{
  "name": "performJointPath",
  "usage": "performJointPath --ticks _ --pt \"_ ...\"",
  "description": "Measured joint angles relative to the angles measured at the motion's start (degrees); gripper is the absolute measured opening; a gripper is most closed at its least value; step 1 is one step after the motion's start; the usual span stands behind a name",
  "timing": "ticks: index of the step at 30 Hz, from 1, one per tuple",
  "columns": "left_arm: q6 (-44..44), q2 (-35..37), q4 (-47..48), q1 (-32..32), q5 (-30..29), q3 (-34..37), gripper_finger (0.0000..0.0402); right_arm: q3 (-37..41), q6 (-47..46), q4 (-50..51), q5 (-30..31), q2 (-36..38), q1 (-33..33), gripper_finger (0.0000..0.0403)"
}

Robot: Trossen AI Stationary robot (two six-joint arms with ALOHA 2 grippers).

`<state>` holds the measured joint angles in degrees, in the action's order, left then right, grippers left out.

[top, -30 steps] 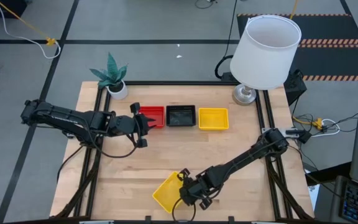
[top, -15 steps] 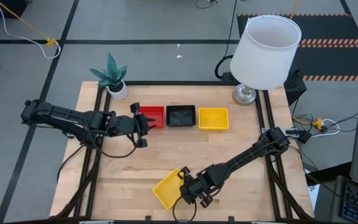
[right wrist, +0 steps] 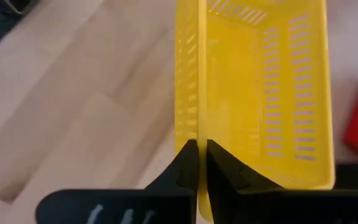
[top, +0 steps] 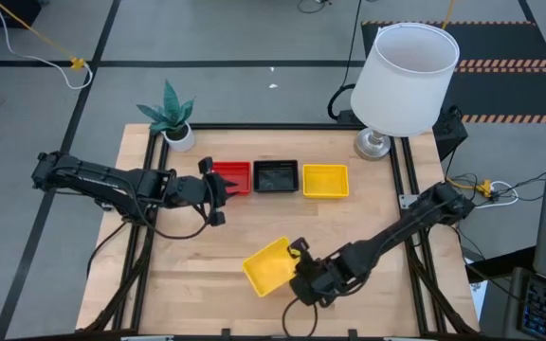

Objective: Stack baskets by color
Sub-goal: Stack the bottom yellow bin on top of the top yellow bin

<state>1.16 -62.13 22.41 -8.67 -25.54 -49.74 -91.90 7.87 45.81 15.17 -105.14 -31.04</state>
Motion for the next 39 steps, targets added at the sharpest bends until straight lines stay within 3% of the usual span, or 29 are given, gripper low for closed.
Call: performJointPath --ticks 18,29,39 --pt "5.8 -0.2 0.1 -1.6 0.2 0.0 0.0097 1.0 -11.5 15.6 17.5 12.9 -1.4 0.0005" --pt "6.4 -0.2 0.0 -3.1 0.2 0.0 0.0097 11.4 -14.3 15.4 19.5 23.8 0.7 0.0005" --pt "5.3 -0.2 0.0 -3.0 0.1 0.0 0.0097 11.8 -10.3 17.8 19.3 32.4 8.8 0.0007"
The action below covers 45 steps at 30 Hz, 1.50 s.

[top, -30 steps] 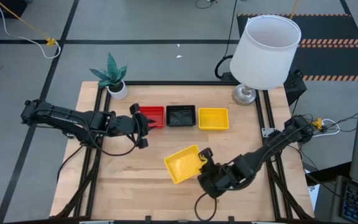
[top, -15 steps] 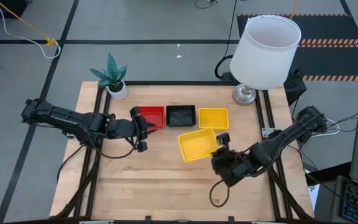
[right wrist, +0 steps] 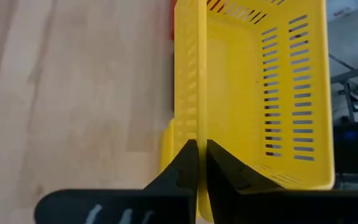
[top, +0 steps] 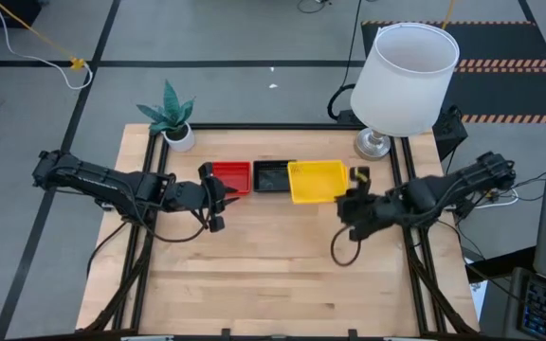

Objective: Stack baskets by color
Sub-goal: Stack the bottom yellow bin on top of the top yellow bin

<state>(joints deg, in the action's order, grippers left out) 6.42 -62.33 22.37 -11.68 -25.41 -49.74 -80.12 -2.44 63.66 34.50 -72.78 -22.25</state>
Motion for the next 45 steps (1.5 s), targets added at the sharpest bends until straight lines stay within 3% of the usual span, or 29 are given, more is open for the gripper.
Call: performJointPath --ticks 10,17,45 --pt "-0.1 0.0 0.0 0.0 0.0 0.0 0.0097 0.0 5.0 -0.1 -0.2 2.0 7.1 0.0008" --pt "0.1 0.0 0.0 0.0 0.0 0.0 0.0097 0.7 3.7 -0.4 -1.8 2.0 9.2 0.0008" --pt "0.1 0.0 0.0 0.0 0.0 0.0 0.0097 21.7 3.0 -10.9 -1.7 2.2 13.5 0.0008"
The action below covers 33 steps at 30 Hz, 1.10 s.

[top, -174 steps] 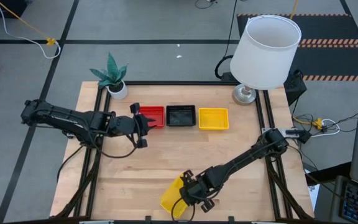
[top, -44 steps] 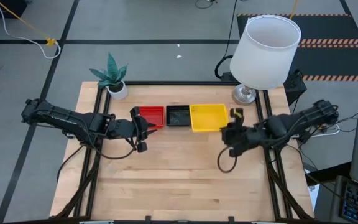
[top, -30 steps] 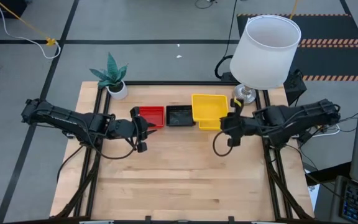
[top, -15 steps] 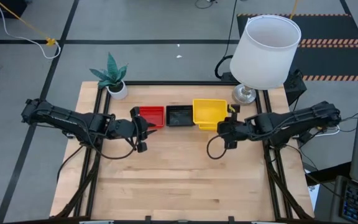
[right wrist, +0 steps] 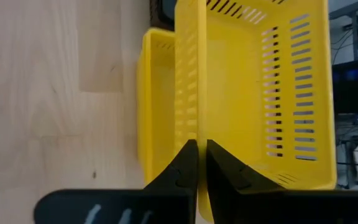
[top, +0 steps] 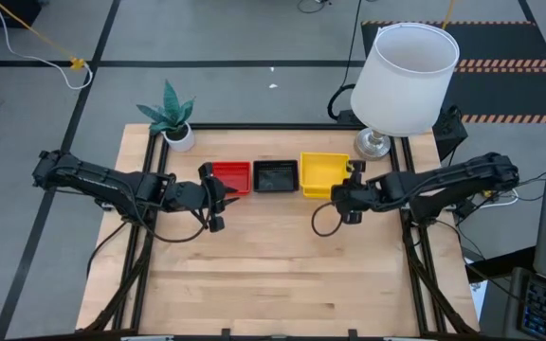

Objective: Stack baskets by color
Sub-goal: Stack the bottom yellow bin on top of the top yellow bin

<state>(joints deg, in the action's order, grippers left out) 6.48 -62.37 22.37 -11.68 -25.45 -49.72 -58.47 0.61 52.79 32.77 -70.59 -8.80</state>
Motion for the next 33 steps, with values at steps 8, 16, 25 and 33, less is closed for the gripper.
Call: performJointPath --ticks 8,16,25,33 --pt "0.0 0.0 0.0 0.0 0.0 0.0 0.0097 3.8 2.5 -2.2 0.0 0.9 0.1 0.0009" --pt "-0.2 0.0 0.0 0.0 0.0 0.0 0.0097 9.4 6.1 -8.1 -3.2 8.2 1.0 0.0009" --pt "-0.3 0.0 0.0 0.0 0.0 0.0 0.0097 16.5 9.3 -15.7 -7.6 12.9 5.4 0.0009" --pt "-1.7 0.0 0.0 0.0 0.0 0.0 0.0097 17.5 9.1 -16.6 -7.8 11.7 7.0 0.0009"
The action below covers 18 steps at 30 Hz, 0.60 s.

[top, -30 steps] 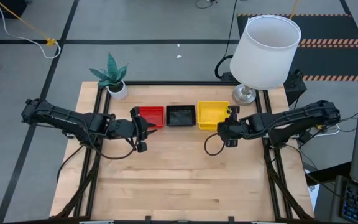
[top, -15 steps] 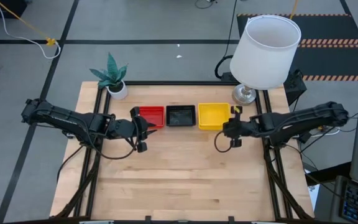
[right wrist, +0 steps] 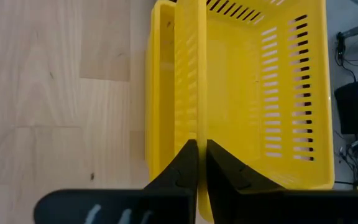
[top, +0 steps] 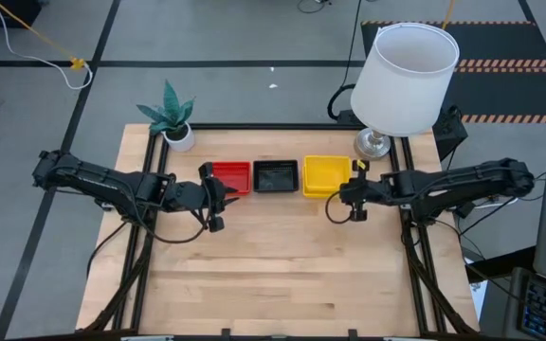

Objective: Stack baskets by color
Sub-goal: Stack the bottom yellow bin on top of the top yellow bin

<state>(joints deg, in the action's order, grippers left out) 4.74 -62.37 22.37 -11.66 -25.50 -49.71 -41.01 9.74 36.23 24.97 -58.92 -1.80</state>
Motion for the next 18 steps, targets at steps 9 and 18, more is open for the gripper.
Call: performJointPath --ticks 9,18 --pt "-0.1 0.0 -0.1 0.0 0.0 0.0 0.0097 0.0 0.0 -1.3 0.2 -3.5 0.0 0.0009" --pt "-0.1 0.0 -0.1 0.0 0.0 0.0 0.0097 0.0 -0.5 -1.8 0.3 -5.1 1.1 0.0024"
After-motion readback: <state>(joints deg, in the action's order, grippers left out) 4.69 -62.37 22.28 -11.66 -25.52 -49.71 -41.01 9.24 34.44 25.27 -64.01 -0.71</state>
